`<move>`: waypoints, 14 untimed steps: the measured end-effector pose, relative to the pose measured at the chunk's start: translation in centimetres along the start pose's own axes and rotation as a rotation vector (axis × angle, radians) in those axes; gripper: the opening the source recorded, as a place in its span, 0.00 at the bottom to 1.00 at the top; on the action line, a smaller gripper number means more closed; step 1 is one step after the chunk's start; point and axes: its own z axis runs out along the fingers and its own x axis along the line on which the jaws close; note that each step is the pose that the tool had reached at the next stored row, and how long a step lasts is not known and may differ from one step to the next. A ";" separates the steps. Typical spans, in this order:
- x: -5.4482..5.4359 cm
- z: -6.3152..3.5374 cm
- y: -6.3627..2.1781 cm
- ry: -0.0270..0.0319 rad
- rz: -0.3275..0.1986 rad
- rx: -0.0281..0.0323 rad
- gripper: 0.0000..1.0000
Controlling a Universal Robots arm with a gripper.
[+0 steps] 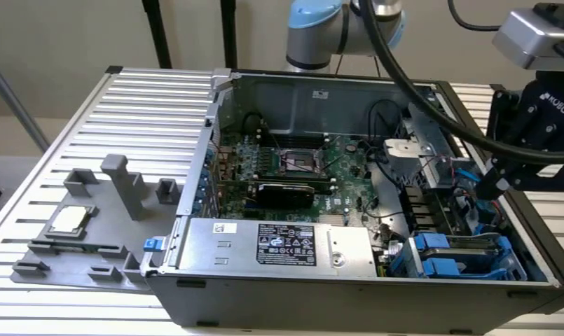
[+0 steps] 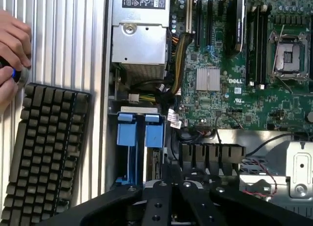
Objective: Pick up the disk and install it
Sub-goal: 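Insert the disk into the insertion slot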
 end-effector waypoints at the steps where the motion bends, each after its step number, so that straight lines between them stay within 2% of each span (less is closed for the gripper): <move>1: 0.0 -0.04 -0.42 0.0002 0.000 -0.0001 0.00; 6: -0.2 0.15 -2.43 0.0000 0.000 -0.0028 0.00; 9: -0.5 0.65 -2.92 0.0003 -0.001 -0.0031 0.00; 14: -0.7 1.55 -3.21 0.0007 -0.003 -0.0031 0.00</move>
